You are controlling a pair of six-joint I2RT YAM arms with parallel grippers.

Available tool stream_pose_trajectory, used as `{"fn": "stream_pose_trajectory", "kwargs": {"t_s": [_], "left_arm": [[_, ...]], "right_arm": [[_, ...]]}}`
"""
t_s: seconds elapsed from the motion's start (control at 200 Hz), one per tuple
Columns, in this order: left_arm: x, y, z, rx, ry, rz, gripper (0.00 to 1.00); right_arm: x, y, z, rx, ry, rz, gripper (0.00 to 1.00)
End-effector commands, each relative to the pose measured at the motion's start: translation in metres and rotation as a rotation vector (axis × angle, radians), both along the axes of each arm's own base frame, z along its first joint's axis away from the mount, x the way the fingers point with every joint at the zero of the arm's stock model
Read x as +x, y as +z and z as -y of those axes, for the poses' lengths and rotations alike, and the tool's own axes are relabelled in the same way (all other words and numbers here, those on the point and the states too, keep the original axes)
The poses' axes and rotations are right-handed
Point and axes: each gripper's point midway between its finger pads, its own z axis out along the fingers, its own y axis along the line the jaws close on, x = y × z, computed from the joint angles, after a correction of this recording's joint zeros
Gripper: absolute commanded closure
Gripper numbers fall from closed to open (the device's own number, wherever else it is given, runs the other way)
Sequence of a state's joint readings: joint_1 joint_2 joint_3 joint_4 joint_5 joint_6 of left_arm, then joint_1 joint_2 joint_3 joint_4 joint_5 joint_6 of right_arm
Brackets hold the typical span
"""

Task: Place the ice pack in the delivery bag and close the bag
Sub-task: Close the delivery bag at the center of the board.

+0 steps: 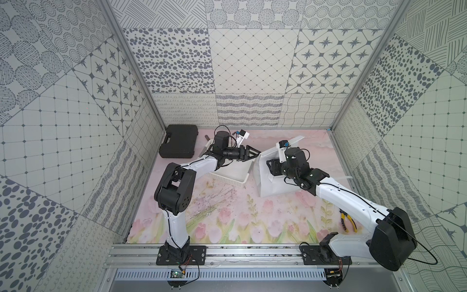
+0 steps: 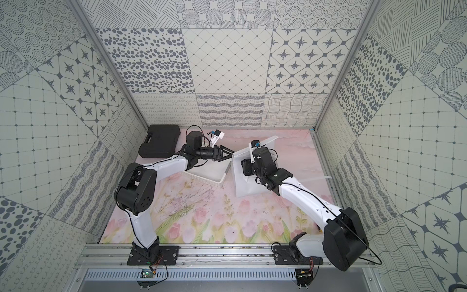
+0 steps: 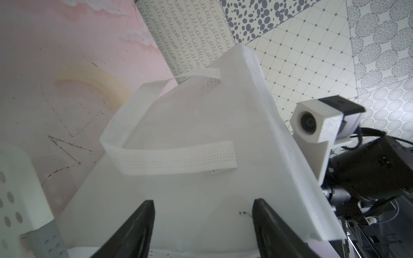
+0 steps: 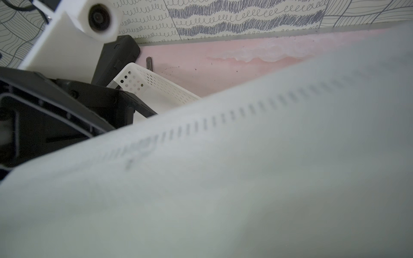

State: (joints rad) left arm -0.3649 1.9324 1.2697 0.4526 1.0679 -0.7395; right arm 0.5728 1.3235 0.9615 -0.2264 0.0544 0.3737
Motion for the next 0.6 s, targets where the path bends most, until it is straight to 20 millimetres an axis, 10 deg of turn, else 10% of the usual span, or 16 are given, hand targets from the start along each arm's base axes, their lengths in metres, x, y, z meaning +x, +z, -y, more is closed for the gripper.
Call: {"fn": "stream_pose_trajectory", "kwargs": {"t_s": [0.0,0.595], "left_arm": [[-0.010,0.032,0.000,-0.121,-0.090,0.070,0.25],[-0.003,0.038,-0.012,-0.189,-0.068,0.058,0.22]], "right_arm": [[0.011,0.009,-0.002,0.011,-0.008,0.023,0.55],[0.020,0.007,-0.004,0.011,-0.017,-0.001,0.55]]}}
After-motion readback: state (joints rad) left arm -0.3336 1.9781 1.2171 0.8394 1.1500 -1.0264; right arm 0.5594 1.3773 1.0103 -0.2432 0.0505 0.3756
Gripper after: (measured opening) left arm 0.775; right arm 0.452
